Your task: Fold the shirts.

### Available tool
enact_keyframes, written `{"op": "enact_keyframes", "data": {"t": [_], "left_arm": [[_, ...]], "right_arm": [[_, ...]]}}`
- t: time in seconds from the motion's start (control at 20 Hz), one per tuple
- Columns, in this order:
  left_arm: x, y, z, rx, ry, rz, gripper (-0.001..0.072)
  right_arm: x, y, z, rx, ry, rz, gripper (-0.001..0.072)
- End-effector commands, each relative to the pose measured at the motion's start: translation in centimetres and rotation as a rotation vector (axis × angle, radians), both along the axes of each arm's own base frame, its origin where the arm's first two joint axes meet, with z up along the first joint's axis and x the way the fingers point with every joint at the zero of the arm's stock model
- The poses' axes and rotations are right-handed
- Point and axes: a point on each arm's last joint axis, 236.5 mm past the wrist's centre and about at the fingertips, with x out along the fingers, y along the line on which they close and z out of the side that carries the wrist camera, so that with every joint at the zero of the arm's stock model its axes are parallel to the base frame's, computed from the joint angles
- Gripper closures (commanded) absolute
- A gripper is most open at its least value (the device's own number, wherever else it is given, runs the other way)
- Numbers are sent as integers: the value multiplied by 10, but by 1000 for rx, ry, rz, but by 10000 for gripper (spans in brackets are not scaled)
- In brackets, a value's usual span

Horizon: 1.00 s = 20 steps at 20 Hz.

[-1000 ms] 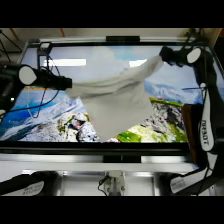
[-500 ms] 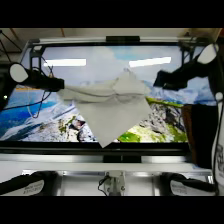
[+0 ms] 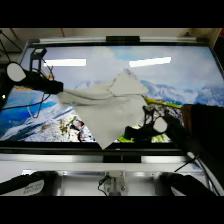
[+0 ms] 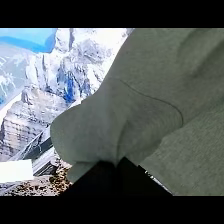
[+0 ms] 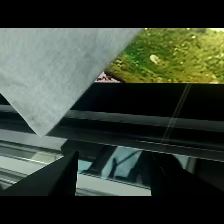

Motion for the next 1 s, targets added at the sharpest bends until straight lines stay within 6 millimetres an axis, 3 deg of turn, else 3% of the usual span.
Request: {"op": "enact_keyframes", "data": {"t": [0.0, 0.2, 0.6, 0.85, 0.9, 0.95], "left_arm": [[0, -2, 0, -1, -3, -22, 668], [-2, -2, 0, -1, 3, -22, 668], [-1, -2, 0, -1, 2, -21, 667], [-1, -2, 0, -1, 2, -21, 668], [-1, -2, 0, -1, 2, -21, 667], [-1, -2, 0, -1, 2, -21, 667]], "right_arm": [[-27, 52, -29, 65, 30, -75, 158], [-20, 98, -48, 167, 32, -181, 158], [13, 109, -55, 229, -1, -345, 158], [26, 128, -58, 235, 16, -343, 159], [29, 133, -58, 238, 16, -338, 182], [32, 137, -55, 244, 8, -326, 426]]}}
